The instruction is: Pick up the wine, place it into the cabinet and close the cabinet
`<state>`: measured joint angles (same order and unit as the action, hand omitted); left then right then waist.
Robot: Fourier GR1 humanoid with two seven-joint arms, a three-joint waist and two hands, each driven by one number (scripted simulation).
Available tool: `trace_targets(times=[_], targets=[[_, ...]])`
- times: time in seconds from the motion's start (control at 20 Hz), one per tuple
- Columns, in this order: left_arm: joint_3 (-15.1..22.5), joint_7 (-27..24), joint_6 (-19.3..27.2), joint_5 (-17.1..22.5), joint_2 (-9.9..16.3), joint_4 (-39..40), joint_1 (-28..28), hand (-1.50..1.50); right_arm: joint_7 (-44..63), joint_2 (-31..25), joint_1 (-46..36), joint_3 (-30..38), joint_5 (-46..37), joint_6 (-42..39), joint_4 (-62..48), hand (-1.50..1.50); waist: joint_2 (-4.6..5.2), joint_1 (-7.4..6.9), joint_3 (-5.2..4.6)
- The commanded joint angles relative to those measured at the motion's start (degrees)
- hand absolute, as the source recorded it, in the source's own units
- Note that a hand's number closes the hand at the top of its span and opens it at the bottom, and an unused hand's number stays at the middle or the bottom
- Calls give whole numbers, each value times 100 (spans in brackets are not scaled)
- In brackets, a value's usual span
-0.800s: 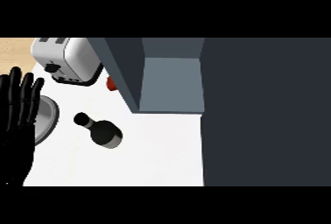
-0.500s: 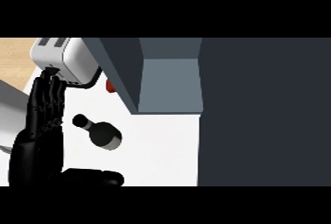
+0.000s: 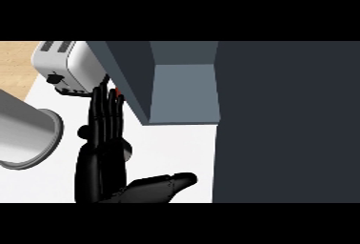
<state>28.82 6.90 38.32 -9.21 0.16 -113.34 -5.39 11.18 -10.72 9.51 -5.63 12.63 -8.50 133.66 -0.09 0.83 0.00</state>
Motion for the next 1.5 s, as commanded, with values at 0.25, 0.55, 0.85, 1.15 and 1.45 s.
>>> trace_targets(times=[0.25,0.55,0.85,1.15,1.45], targets=[[971,883,1405,-644,-16,50,-695,-150,829,40,-69,50,144,89,703,-150,1,-64,1],[1184,1827,1639,-1460,-16,-155,-1032,-150,1929,-65,-825,228,439,500,1020,-150,-4,-87,0],[1056,2786,1765,-2028,-16,-507,-1263,-150,1723,-30,-180,284,514,261,1442,-150,-19,-54,4],[1251,3352,1502,-3088,-16,-1179,-598,-150,1686,63,-507,277,305,325,1040,-150,-14,-93,4],[533,3567,996,-2969,12,-1513,-557,-150,1424,134,-304,172,123,254,1160,-150,-4,-54,2]])
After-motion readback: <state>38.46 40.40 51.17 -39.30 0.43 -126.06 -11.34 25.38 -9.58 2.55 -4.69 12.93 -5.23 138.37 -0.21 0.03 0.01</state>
